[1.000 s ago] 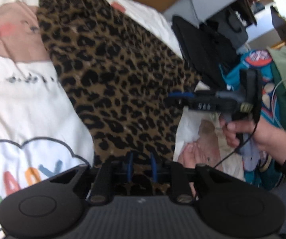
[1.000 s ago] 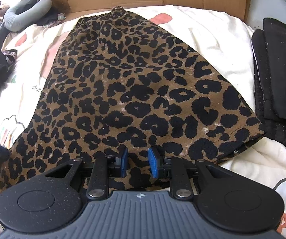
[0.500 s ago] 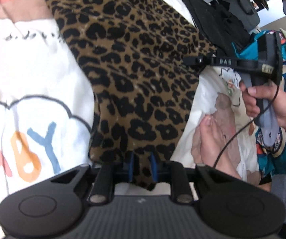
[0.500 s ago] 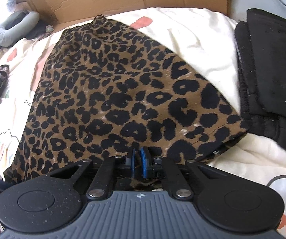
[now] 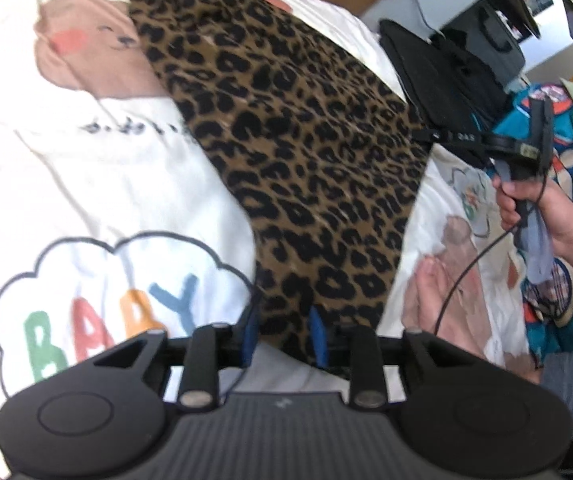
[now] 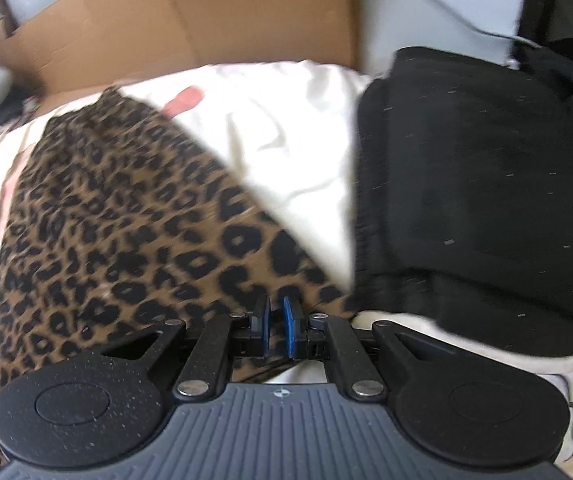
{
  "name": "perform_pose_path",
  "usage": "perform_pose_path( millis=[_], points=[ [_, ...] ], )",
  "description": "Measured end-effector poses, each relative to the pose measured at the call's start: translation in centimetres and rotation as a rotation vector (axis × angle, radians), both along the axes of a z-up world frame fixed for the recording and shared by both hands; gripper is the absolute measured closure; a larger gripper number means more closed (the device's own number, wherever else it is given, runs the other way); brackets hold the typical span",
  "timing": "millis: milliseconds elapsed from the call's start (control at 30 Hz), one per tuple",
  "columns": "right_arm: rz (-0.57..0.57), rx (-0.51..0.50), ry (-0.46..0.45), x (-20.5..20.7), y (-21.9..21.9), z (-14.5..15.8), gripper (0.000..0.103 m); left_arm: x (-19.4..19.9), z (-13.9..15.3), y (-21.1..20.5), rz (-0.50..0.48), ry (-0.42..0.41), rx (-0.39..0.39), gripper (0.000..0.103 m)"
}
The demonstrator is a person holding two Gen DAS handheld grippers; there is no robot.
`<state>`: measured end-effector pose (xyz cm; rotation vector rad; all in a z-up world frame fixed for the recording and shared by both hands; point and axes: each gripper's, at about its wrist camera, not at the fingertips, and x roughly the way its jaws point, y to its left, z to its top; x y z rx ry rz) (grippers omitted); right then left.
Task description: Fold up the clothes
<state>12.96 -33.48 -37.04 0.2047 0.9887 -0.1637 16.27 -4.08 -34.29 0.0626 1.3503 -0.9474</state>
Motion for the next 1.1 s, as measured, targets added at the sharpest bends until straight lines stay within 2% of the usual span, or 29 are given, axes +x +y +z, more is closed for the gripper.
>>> perform_pose_path(
  millis=[133, 267, 467, 600, 667, 767, 867, 933, 1100],
  points=[
    [-0.03, -0.017, 0.004, 0.0, -0.8, -0.2, 0.089, 0.5, -0.3, -0.2, 0.016, -0.021, 0.02, 0.064],
    [-0.03, -0.017, 0.011, 0.1, -0.9, -0.8, 0.089, 0.5, -1.2, -0.2, 0.025, -0.001, 0.017, 0.062],
    [-0.007, -0.039, 0.01, 0.0, -0.6, -1.1, 0.088, 0.5, -3.2, -0.2, 0.046, 0.043, 0.007, 0.061],
    [-0.002, -0.042, 0.004, -0.1, -0.6, -1.1, 0.088, 0.1, -3.7, 0.2, 0.053, 0.039, -0.023, 0.062],
    [0.0, -0.043, 0.002, -0.1, -0.6, -1.2, 0.088, 0.0, -3.8, 0.4, 0.058, 0.044, -0.03, 0.078],
    [0.003, -0.044, 0.0, -0.1, -0.6, -1.2, 0.088, 0.0, -3.7, 0.9, 0.065, 0.062, -0.049, 0.092],
    [0.006, -0.044, -0.001, -0.1, -0.7, -1.2, 0.088, 0.0, -3.5, 1.7, 0.101, 0.1, -0.094, 0.092],
    [0.006, -0.044, -0.002, -0.2, -0.7, -1.2, 0.088, 0.0, -3.5, 2.2, 0.126, 0.121, -0.111, 0.084],
    [0.014, -0.046, 0.0, -0.2, -0.6, -1.2, 0.088, -0.2, -4.2, 2.2, 0.166, 0.146, -0.163, 0.073]
  ],
)
